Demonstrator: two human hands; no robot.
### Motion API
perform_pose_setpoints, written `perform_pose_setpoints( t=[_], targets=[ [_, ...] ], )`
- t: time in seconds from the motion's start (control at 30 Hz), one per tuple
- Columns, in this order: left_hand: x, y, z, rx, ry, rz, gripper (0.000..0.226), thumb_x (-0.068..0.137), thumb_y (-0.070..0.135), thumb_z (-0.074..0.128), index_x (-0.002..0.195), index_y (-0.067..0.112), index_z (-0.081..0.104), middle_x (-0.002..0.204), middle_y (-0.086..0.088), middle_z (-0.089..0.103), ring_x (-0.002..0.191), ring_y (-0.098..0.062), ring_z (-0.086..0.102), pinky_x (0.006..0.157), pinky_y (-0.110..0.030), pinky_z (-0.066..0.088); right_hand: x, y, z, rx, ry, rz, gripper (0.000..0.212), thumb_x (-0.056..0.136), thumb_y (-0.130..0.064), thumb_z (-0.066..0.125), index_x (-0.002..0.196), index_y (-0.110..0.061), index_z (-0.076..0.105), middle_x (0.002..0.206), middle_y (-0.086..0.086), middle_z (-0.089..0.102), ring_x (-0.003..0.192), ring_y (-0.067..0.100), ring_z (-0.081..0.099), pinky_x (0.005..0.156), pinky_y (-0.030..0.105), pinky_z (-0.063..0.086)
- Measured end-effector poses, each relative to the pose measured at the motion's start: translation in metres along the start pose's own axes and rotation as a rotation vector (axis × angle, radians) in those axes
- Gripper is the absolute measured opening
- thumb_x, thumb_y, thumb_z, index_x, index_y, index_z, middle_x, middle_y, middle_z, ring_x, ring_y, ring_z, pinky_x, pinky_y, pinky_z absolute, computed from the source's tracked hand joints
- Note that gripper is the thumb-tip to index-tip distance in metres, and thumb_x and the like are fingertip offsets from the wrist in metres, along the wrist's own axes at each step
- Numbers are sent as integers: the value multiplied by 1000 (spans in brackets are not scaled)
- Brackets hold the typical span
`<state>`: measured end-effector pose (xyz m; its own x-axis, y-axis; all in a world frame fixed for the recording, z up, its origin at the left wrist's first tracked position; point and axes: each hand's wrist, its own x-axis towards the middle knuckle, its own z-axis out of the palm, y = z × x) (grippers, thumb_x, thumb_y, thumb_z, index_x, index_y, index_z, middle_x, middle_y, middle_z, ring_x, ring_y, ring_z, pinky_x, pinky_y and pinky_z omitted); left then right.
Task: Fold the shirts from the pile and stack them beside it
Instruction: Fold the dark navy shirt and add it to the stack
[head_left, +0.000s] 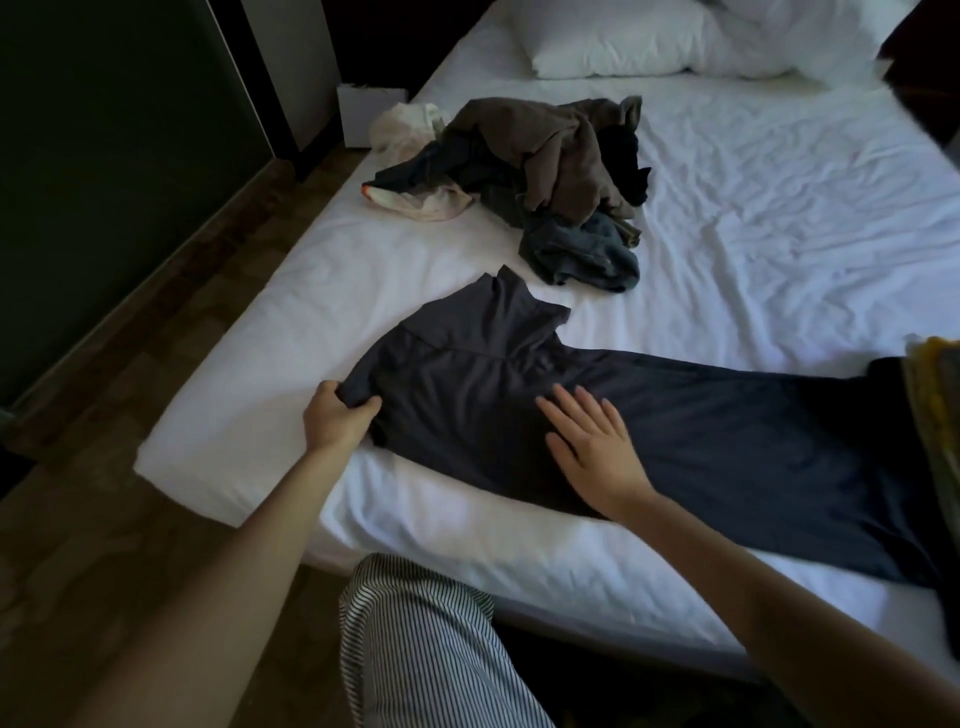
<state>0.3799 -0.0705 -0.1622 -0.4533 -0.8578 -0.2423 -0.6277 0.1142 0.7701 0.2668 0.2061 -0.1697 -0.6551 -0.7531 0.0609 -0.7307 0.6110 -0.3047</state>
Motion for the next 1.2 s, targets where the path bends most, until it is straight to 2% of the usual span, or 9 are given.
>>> perform_pose_setpoints(
  t=[0.1, 0.17, 0.33, 0.47, 0.63, 0.8, 0.93, 1.13, 1.2],
  targets=[
    [3, -7, -5, -101, 53, -94, 25, 82, 12, 69, 101, -3, 64, 102, -20, 66, 86, -27, 60, 78, -33, 47, -5, 29, -2, -162, -218, 65, 80, 80, -69, -17, 149, -37, 8, 158, -11, 4, 147, 14, 0, 115, 30, -6],
    [3, -12, -10, -188, 99, -132, 25, 82, 11, 69, 102, -3, 65, 101, -19, 66, 89, -28, 61, 79, -32, 47, -5, 44, -10, -124, -239, 109, 58, 95, -55, 3, 150, -35, 11, 158, -12, 5, 146, 12, 1, 115, 30, -5],
    [-11, -15, -4, -215, 84, -208, 37, 84, 26, 70, 106, -3, 63, 106, -18, 64, 96, -32, 61, 84, -35, 49, -13, 96, -37, 17, 181, 396, 44, 100, -31, 34, 142, -17, 41, 152, 4, 33, 143, 23, 22, 115, 35, 7],
    [-22, -10, 5, -605, -113, -366, 47, 84, 19, 71, 124, 2, 55, 117, -12, 61, 104, -28, 60, 92, -39, 50, -33, 134, -47, -82, -122, 596, 49, 101, -42, 24, 149, -38, 15, 159, -8, 5, 146, 21, 1, 116, 42, -4],
    [-43, 14, 23, -757, -288, -388, 43, 89, 15, 65, 129, 7, 53, 126, -10, 60, 104, -23, 60, 88, -31, 48, -24, 129, -46, -62, -205, 653, 52, 100, -45, 18, 149, -39, 3, 159, -6, -7, 146, 25, -9, 114, 50, -8],
    [-51, 19, 14, -1110, -249, -409, 24, 96, 15, 49, 116, 9, 60, 122, -8, 58, 114, -24, 55, 95, -34, 45, -47, 111, -43, -45, -87, 556, 51, 102, -39, 26, 150, -29, 16, 160, -1, 5, 146, 29, -1, 116, 40, -2],
    [-53, 19, 6, -1342, -193, -344, 58, 71, 17, 60, 129, 13, 59, 126, -11, 62, 117, -29, 58, 95, -40, 47, -61, 94, -39, 46, 53, 422, 45, 101, -29, 35, 145, -17, 34, 155, 3, 27, 143, 26, 19, 115, 36, 9],
    [-61, 27, 16, -1226, -134, -384, 37, 80, 11, 50, 114, 15, 63, 112, -7, 64, 99, -25, 60, 97, -40, 46, -54, 75, -50, 182, 119, 241, 36, 96, -16, 47, 131, -12, 53, 140, 5, 49, 131, 24, 43, 109, 37, 28],
    [-53, 18, 16, -1116, -59, -436, 40, 85, 8, 48, 123, 12, 59, 117, -11, 61, 100, -28, 59, 88, -42, 49, -46, 68, -56, 200, 61, 208, 34, 96, -14, 46, 129, -13, 55, 136, 4, 52, 129, 23, 44, 107, 35, 28]
  ],
)
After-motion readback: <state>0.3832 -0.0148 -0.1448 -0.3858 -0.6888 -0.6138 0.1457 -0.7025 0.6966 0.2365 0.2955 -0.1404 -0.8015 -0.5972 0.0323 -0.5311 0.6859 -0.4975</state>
